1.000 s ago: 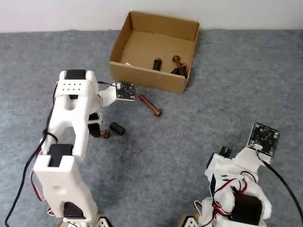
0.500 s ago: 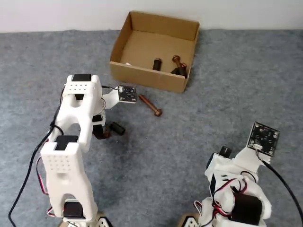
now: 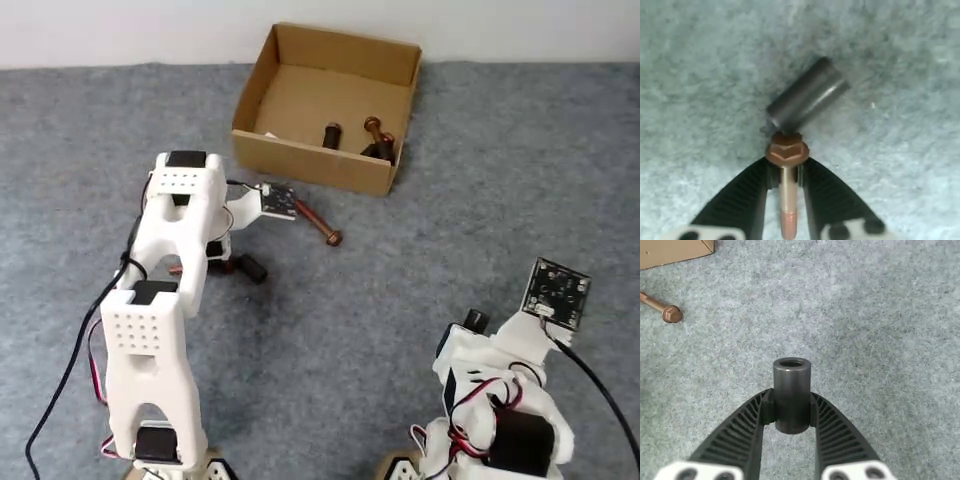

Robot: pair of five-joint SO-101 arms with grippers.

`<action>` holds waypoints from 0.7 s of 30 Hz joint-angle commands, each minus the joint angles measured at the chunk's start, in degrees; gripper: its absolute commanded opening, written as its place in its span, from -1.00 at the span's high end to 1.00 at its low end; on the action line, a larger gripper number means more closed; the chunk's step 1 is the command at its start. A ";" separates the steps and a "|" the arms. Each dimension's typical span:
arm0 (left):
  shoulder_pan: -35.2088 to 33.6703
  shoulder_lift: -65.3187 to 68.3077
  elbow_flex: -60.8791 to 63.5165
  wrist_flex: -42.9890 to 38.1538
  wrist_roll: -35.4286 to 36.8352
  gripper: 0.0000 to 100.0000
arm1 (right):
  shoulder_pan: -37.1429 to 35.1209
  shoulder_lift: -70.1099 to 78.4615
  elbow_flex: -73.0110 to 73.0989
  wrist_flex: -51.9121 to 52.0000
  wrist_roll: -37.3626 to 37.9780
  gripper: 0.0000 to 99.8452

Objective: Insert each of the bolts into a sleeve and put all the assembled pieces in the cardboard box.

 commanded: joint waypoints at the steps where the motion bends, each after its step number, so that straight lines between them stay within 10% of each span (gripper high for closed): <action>1: 2.29 -1.41 -1.36 4.57 1.49 0.99 | 0.66 0.40 -0.26 -1.19 0.70 0.98; 21: 2.11 -40.18 22.29 6.86 40.70 0.99 | 0.22 0.40 -0.26 -1.27 0.79 0.98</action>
